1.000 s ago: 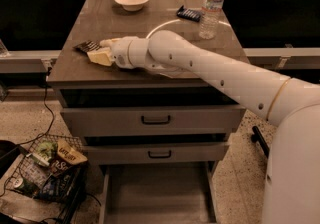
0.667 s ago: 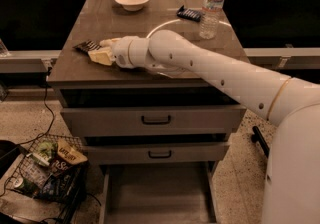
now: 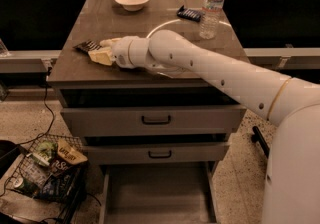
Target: Place rxbar chocolate into bottom drawer
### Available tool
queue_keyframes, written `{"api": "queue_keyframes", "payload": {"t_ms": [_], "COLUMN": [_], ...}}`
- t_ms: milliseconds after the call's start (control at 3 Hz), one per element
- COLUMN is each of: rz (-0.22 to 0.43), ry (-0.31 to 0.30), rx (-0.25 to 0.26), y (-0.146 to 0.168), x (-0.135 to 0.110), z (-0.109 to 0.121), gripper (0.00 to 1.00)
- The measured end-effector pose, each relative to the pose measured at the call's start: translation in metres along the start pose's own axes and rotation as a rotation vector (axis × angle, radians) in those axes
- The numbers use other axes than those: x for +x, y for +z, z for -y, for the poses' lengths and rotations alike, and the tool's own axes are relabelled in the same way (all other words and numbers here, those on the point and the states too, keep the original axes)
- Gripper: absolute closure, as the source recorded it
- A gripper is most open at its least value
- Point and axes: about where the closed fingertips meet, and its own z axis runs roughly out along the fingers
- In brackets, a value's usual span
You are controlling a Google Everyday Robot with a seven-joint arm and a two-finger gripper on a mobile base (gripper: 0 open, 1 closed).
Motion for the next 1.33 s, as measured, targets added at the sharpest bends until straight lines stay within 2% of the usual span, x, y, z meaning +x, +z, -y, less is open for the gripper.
{"api": "queue_keyframes", "payload": {"t_ms": [1333], "rz": [0.000], "ry": [0.000], "rx": [0.000], "y": [-0.0002], "x": [-0.0001], "z": [-0.0001], "gripper": [1.00]}}
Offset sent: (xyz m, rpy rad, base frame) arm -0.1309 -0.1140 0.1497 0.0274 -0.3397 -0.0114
